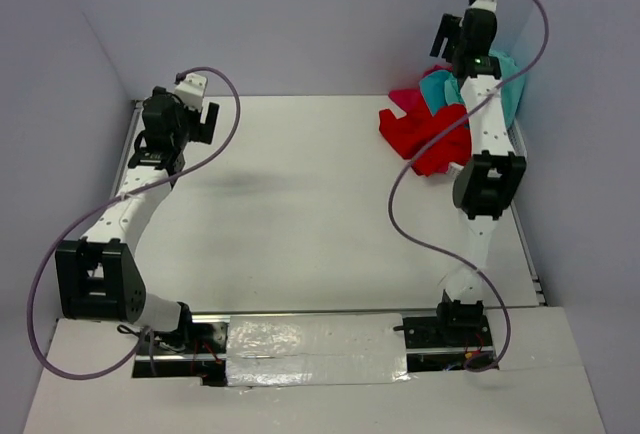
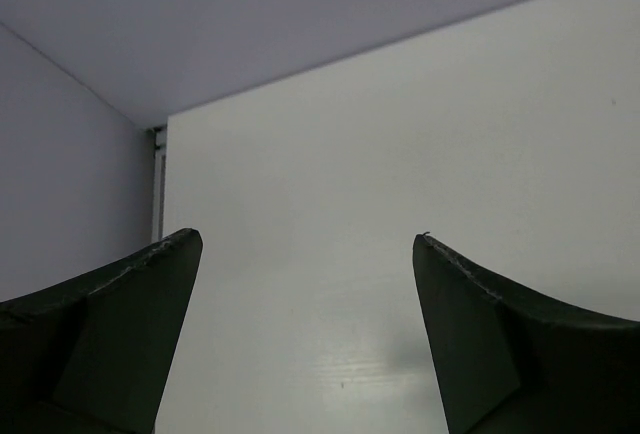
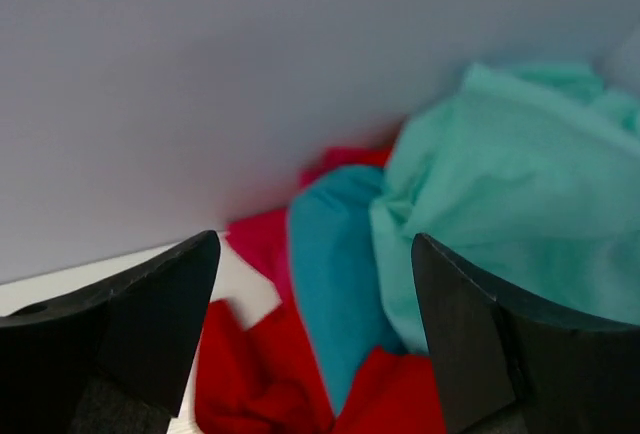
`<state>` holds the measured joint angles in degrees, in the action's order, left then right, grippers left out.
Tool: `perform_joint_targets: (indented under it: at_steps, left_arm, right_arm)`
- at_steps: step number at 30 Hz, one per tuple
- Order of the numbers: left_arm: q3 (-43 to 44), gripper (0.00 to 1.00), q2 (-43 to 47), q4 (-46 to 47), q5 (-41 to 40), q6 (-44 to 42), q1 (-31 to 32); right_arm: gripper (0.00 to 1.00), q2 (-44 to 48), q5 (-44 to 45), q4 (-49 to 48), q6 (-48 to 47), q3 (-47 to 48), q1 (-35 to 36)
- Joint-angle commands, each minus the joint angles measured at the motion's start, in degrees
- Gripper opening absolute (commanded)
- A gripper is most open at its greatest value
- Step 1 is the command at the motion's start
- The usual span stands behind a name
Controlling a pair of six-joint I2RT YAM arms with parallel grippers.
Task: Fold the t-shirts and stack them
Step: Grab crumpled tshirt from bin with the right arm
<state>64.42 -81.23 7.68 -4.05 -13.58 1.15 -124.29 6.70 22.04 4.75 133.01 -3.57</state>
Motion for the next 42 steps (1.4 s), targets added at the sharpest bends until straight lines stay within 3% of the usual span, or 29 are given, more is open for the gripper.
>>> perform_joint_targets:
  at_steps: [1, 6, 10, 14, 20, 22, 23, 25, 27, 28, 32, 35, 39, 42]
  left_arm:
    - [1.67, 0.99, -1.38, -7.85, 0.89, -1.1, -0.09]
    - [5.88, 0.99, -6.73, -15.14, -0.08, -0.3, -0.09]
    - [10.1, 0.99, -10.34, -18.22, 1.86, -2.32, -0.18]
    - [16.24, 0.98, -15.78, -20.51, -0.33, -2.59, -0.09]
    - [28.54, 0.98, -24.4, -30.0, -2.18, -2.77, -0.09]
    - [28.83, 0.97, -24.59, -28.79, -2.1, -2.5, -0.09]
    - [28.13, 0.97, -23.72, -27.47, -1.23, -2.59, -0.09]
    - [26.55, 0.97, -22.57, -25.62, -0.08, -3.02, -0.09]
    - [26.63, 0.97, -21.95, -25.43, 0.97, -3.03, 0.0]
    - [27.5, 0.97, -21.95, -26.05, 1.07, -2.68, 0.0]
    - [28.39, 0.97, -21.69, -28.25, 1.42, -1.62, 0.08]
    - [27.07, 0.97, -20.02, -27.81, 2.12, -1.97, 0.08]
    - [25.75, 0.97, -18.0, -27.28, 1.86, -2.24, 0.08]
    - [24.53, 0.97, -16.07, -27.11, 1.77, -1.54, 0.08]
  right_arm:
    - [0.85, -11.64, 8.67, 15.22, 2.27, 13.23, -3.1]
    - [0.82, -11.59, 7.37, 3.64, 4.47, 3.57, -5.39]
    - [0.86, -21.58, 0.51, 5.2, 3.42, 15.25, -5.3]
    - [0.83, -20.21, 5.33, -1.29, 4.91, 7.19, -5.48]
    - [0.81, -26.97, -0.54, -1.03, 2.98, 14.56, -5.48]
    - [0.75, -26.18, -1.42, -3.41, 3.94, 11.31, -5.48]
    - [0.63, -26.35, -1.16, -3.5, 4.12, 11.13, -5.48]
    - [0.5, -26.97, 0.67, -2.36, 4.56, 13.06, -5.48]
    - [0.21, -24.26, 2.27, -4.72, 4.65, 9.65, -5.39]
    - [0.13, -22.94, 3.14, -5.51, 5.26, 8.24, -5.39]
    - [0.1, -16.88, 2.1, -6.66, 6.85, 4.37, -5.57]
    - [0.0, -13.1, 2.87, -7.54, 5.45, 3.05, -5.48]
    - [0.0, -7.56, 4.37, -7.63, 3.6, 1.73, -5.48]
    - [0.0, 0.08, 5.16, -10.87, 2.28, -4.41, -5.3]
